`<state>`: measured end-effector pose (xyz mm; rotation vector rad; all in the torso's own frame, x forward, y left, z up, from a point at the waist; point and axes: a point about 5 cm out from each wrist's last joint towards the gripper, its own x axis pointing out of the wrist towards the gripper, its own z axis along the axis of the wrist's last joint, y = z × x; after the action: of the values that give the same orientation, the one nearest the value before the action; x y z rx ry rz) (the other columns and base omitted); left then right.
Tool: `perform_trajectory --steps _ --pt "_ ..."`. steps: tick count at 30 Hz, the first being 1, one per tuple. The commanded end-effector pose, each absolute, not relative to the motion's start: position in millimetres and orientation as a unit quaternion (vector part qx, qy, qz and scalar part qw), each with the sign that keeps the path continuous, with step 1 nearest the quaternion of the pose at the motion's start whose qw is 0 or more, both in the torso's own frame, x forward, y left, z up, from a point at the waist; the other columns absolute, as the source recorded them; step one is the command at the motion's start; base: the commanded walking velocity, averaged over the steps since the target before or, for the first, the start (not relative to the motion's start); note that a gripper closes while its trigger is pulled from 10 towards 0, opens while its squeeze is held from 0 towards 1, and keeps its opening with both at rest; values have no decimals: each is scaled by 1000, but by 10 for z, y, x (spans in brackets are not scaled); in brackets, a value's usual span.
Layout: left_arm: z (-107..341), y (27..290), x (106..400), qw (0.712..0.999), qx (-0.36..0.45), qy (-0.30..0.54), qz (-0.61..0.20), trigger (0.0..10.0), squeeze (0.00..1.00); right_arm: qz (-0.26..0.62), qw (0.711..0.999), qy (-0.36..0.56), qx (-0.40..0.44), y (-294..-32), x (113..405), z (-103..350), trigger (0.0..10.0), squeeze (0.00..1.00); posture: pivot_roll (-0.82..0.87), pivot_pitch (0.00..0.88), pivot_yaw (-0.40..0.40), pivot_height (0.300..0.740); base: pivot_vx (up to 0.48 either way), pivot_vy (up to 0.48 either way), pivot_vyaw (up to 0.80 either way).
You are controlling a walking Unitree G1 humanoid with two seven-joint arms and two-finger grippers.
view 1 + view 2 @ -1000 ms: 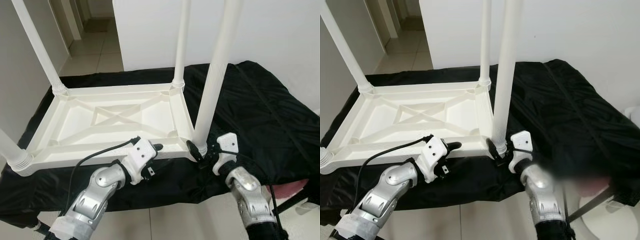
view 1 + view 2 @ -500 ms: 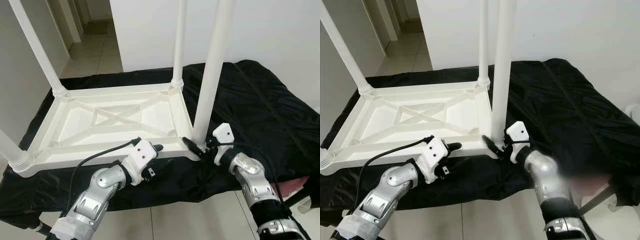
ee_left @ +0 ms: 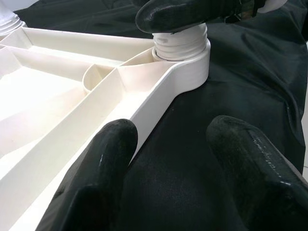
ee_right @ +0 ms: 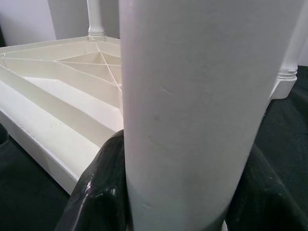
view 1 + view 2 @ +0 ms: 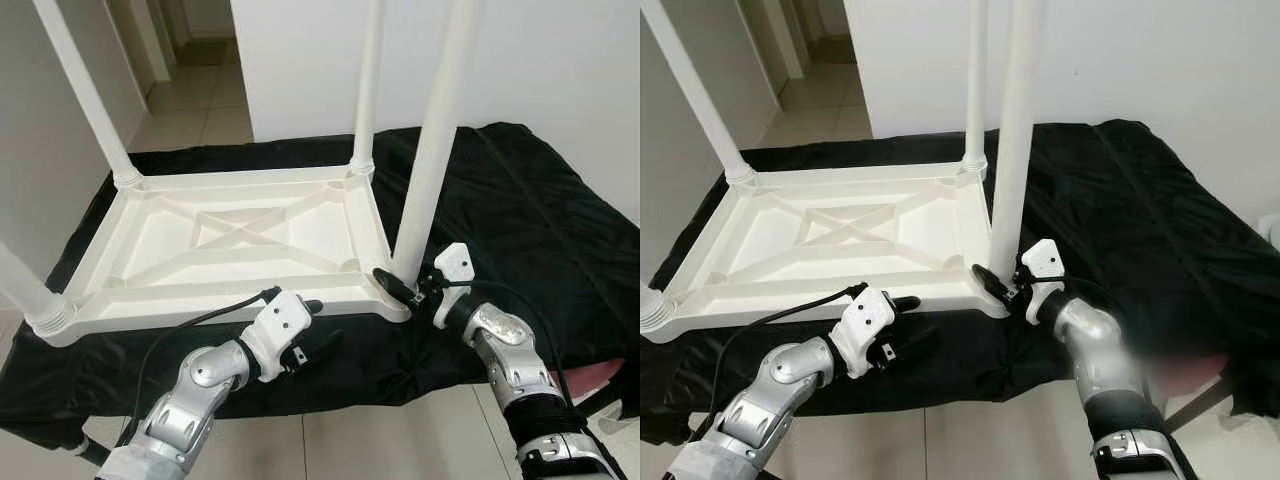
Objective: Building children table
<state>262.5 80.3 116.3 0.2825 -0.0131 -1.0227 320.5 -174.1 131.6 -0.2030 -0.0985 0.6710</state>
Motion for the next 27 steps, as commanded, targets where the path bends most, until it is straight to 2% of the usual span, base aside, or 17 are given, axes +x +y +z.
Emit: perform_trajectory --steps 1,4,12,16,19,26,27 --pt "1206 842 2641 876 144 -18 -459 10000 0 297 948 8 -112 -1761 3186 1121 10000 0 -8 0 63 740 0 0 0" --pt "1205 854 2640 877 142 -16 -458 10000 0 272 959 6 -83 -1746 3179 1133 10000 0 -6 0 60 740 0 0 0" --pt "1237 874 2670 880 145 -20 -453 10000 0 235 970 -2 -70 -1680 3125 1127 10000 0 3 0 53 740 0 0 0" --pt "1241 888 2687 881 145 -21 -449 10000 0 173 983 -5 -55 -1685 3143 1116 10000 0 6 0 53 740 0 0 0" --pt "1252 891 2705 882 146 -23 -447 10000 0 108 994 -5 -24 -1589 3127 1087 10000 0 6 0 54 740 0 0 0" --pt "1261 900 2718 882 147 -23 -447 10000 0 55 998 -7 3 -1444 3078 1095 10000 0 6 0 54 740 0 0 0" --pt "1263 902 2723 882 148 -24 -447 10000 0 22 1000 2 13 -1368 3050 1068 10000 0 6 0 54 740 0 0 0"
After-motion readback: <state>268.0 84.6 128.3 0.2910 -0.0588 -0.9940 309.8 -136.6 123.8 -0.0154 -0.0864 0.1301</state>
